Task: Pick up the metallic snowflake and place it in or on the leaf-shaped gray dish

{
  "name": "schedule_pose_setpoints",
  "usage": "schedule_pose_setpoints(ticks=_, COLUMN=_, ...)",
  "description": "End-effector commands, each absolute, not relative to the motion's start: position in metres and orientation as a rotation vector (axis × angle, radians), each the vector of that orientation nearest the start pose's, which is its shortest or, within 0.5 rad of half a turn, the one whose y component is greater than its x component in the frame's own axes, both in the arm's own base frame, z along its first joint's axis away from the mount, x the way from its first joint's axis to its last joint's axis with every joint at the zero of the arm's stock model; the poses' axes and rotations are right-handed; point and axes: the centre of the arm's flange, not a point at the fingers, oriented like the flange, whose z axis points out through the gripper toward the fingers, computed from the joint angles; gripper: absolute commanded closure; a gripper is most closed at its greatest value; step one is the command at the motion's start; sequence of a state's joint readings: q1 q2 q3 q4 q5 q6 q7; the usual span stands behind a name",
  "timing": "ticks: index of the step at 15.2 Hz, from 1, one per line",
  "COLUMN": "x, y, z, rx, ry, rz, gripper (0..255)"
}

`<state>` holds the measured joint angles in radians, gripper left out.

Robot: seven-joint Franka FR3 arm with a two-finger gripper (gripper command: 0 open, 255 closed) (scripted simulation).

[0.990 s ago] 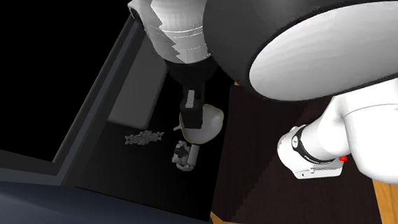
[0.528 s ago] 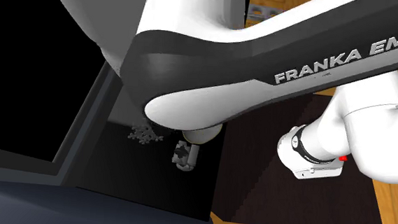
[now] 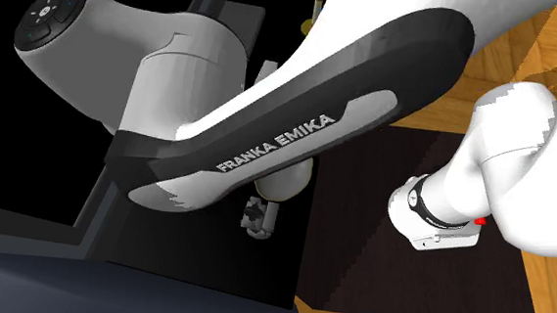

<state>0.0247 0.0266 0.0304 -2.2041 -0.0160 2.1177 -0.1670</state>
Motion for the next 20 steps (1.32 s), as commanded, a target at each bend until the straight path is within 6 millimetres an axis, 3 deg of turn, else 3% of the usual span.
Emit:
schedule_pose_setpoints(ticks=1, x=0.539, y=0.032, z=0.339, rx=-3.121, ry=-0.405, rz=0.179, gripper=0)
schedule_pose_setpoints(ticks=8, x=0.6, y=0.048, z=0.276, rx=-3.114, ry=-0.543, rz=0.186, gripper=0)
schedule_pose_setpoints(ticks=15, x=0.596, y=0.046, z=0.239, rx=-3.114, ry=-0.543, rz=0.186, gripper=0)
schedule_pose_setpoints(ticks=20, x=0.596, y=0.046, z=0.236, rx=-3.114, ry=-0.543, rz=0.186, gripper=0)
